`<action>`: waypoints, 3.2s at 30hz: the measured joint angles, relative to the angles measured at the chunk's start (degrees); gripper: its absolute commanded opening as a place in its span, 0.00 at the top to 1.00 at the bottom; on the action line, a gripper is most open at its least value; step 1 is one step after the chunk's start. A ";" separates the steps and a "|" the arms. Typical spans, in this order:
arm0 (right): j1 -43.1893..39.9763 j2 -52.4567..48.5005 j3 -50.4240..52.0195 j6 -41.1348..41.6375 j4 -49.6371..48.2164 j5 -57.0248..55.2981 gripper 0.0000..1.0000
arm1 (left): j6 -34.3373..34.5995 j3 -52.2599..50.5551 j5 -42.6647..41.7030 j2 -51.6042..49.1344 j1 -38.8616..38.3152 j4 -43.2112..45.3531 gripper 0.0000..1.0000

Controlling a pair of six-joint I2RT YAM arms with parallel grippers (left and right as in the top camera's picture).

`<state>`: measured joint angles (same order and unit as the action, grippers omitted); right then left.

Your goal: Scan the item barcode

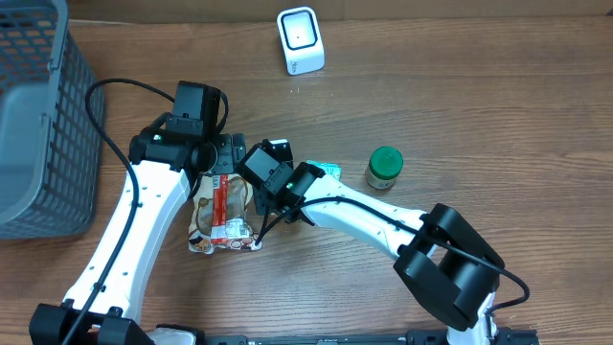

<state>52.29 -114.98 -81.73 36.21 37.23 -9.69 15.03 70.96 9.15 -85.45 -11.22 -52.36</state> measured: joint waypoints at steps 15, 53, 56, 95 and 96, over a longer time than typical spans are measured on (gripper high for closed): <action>0.33 -1.66 -0.48 -0.20 2.03 -2.40 0.73 | -0.17 -0.46 2.36 -1.09 0.09 -0.37 0.01; 0.24 -0.68 -3.98 -0.22 8.33 -1.03 0.48 | 2.97 2.60 -7.13 -1.66 16.68 5.84 0.00; 0.24 -0.44 -3.98 -0.22 7.85 -1.03 0.48 | 3.30 3.39 -14.36 -1.64 27.63 6.29 0.00; 0.24 -5.95 -7.34 -0.46 9.31 -1.81 0.65 | 4.15 3.39 -33.97 -1.55 36.96 5.33 0.00; 0.24 -5.95 -8.22 -0.46 9.49 -1.84 0.65 | 4.15 3.39 -33.75 -1.55 36.96 5.35 0.00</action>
<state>52.53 -120.92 -89.95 35.75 46.72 -11.53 19.18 74.35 -24.60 -87.00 25.74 -47.00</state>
